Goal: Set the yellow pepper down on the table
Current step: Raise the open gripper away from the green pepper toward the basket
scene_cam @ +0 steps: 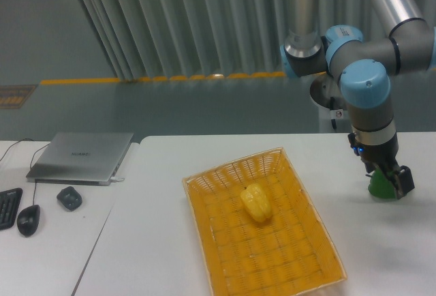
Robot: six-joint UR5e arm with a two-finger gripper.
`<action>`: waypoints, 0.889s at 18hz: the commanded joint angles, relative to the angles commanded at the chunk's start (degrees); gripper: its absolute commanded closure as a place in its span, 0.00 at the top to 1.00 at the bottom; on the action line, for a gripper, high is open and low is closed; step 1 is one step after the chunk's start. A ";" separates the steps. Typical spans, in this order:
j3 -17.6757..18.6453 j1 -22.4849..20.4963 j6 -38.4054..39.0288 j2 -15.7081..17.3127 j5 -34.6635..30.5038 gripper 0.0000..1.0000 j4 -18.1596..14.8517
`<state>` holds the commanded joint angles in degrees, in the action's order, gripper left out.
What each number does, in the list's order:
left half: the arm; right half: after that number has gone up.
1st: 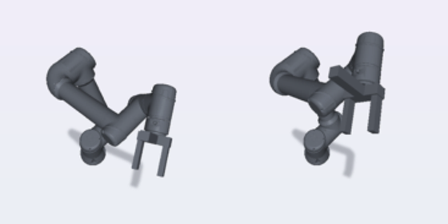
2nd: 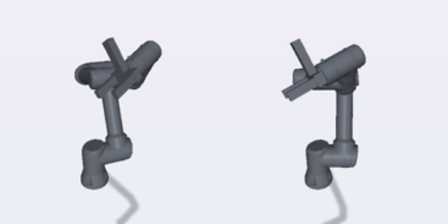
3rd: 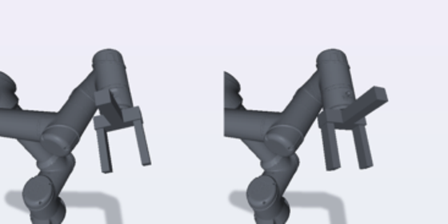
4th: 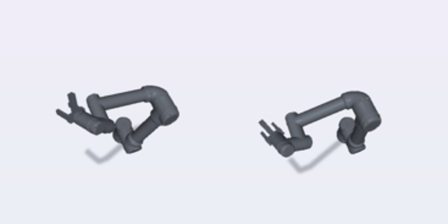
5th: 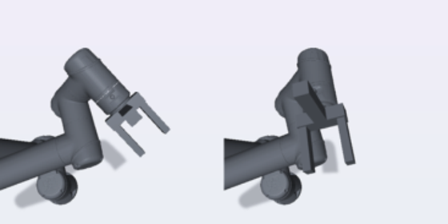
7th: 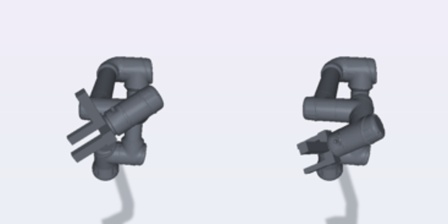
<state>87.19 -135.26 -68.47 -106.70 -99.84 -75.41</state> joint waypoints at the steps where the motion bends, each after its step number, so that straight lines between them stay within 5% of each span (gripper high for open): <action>1: 0.09 0.09 0.44 0.09 0.09 1.00 -0.09; 16: 0.62 6.23 33.73 2.81 4.83 1.00 -0.26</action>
<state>87.80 -129.03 -34.74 -103.89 -95.01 -75.67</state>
